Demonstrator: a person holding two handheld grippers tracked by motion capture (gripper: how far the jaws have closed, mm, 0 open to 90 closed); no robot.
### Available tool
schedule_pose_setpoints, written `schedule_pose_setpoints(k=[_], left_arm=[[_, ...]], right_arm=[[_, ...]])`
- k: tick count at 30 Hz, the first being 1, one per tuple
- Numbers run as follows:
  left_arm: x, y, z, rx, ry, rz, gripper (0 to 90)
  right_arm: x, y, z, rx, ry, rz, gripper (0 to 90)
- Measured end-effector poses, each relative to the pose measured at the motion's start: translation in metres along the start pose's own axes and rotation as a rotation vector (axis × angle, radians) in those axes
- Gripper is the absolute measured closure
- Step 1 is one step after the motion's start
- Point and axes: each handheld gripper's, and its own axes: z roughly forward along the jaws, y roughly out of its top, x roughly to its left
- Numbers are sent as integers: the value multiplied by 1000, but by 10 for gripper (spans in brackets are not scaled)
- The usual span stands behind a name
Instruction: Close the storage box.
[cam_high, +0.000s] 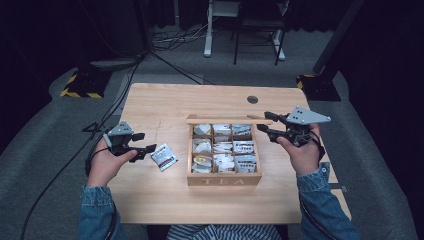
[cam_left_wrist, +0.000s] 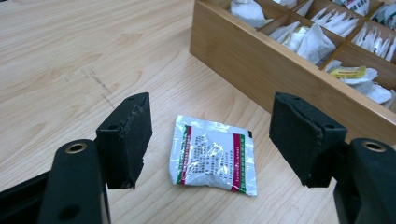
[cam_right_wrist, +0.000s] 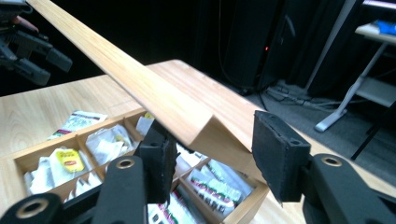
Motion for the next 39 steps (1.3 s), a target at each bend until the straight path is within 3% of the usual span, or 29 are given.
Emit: schedule_pose_setpoints(k=[8, 15, 24, 39], left_arm=[[4, -1, -1, -14, 22, -21, 315], [5, -1, 3, -1, 1, -21, 313], [8, -1, 8, 8, -13, -34, 313], [9, -2, 12, 14, -30, -38, 311]], right_arm=[[4, 1, -4, 83, 23, -9, 483], [11, 1, -7, 164, 34, -15, 469], [22, 3, -14, 208, 40, -60, 448], [31, -10, -15, 305, 81, -82, 411]])
